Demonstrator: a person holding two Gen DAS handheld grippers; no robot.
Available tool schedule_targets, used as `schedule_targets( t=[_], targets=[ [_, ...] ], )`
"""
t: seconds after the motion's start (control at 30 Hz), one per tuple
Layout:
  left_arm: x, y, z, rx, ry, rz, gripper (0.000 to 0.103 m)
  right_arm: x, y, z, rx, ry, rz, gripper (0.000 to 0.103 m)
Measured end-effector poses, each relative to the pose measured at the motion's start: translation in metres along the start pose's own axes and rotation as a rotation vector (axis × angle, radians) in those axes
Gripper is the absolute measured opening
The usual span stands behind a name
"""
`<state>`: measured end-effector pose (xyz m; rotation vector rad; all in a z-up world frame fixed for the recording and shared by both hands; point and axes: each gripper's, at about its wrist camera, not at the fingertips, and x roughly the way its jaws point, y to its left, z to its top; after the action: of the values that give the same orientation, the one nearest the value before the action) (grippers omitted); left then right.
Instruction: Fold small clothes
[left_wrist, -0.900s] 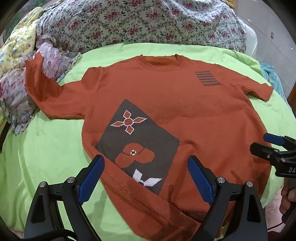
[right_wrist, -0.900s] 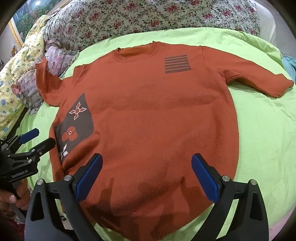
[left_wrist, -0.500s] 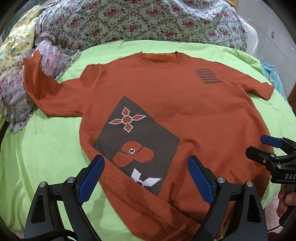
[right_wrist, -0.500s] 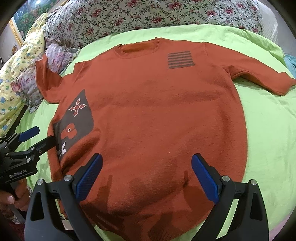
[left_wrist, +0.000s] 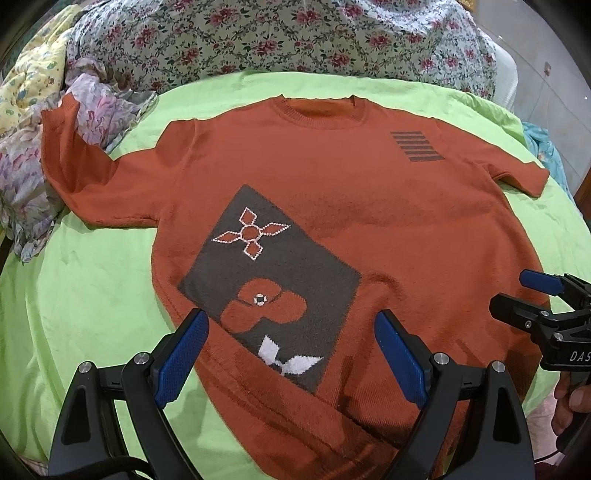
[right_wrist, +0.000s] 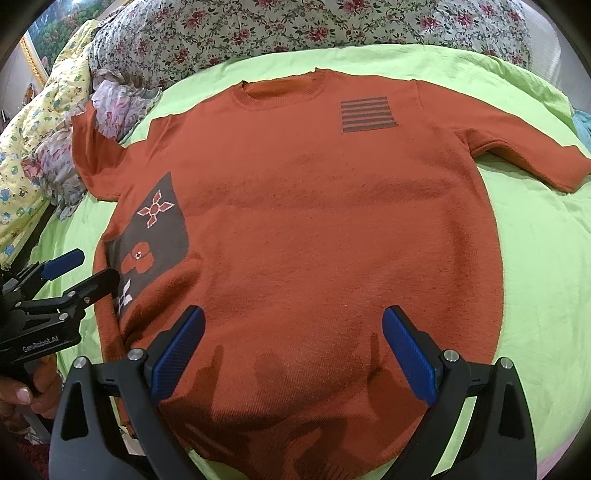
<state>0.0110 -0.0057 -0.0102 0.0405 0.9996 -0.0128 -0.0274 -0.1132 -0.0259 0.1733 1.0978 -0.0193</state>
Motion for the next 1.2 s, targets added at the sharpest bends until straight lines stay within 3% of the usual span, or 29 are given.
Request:
schedule_targets(
  t=[0.07,0.53,0.8,1.0,1.2],
  targets=[
    [0.001,0.0,0.001,0.003,0.003,0.001,0.092,0.001,0.0,0.0,-0.016,-0.027,-0.017,0.097],
    [0.008,-0.002,0.004,0.007,0.001,-0.01,0.092,0.002,0.003,0.001,-0.003,0.003,-0.009,0.097],
    [0.01,0.0,0.005,-0.009,0.006,-0.033,0.092,0.001,0.001,0.003,-0.015,0.013,-0.047,0.097],
    [0.016,0.0,0.012,-0.02,0.02,-0.033,0.092,-0.002,-0.015,0.011,0.033,0.014,-0.039,0.097],
    [0.027,-0.004,0.024,-0.014,0.042,-0.022,0.092,-0.01,-0.042,0.018,0.078,-0.044,-0.058,0.097]
  ],
)
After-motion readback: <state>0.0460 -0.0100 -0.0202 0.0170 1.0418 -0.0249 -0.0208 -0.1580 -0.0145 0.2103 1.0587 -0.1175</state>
